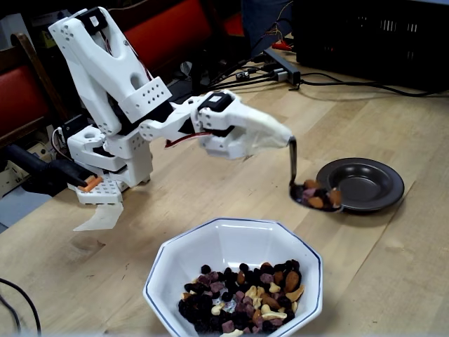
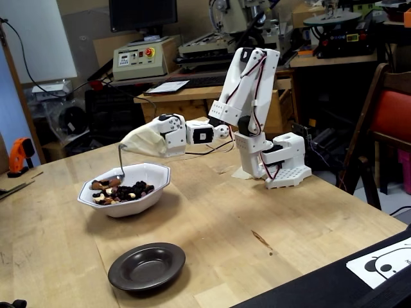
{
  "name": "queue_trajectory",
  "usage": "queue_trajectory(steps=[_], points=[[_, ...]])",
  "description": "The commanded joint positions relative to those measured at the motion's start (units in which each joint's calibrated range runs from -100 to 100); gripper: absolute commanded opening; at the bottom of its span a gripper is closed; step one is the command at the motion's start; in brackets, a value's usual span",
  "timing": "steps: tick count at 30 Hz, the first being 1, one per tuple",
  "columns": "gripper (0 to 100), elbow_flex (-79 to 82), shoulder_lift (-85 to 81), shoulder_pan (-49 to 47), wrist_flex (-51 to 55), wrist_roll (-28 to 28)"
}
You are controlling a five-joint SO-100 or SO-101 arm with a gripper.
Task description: Use spoon to transfer food from the white bowl to brown plate
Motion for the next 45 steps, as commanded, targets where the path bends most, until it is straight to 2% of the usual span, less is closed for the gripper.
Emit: queue_trajectory(steps=[1, 5, 13, 45], points=[[3, -6.54, -2.12, -1.01, 2.20, 0.24], [3, -9.64, -2.72, -1.08, 8.60, 0.24], [3, -12.73, -2.81, -2.19, 13.98, 0.24], [3, -12.03, -2.55, -19.90, 13.90, 0.29]])
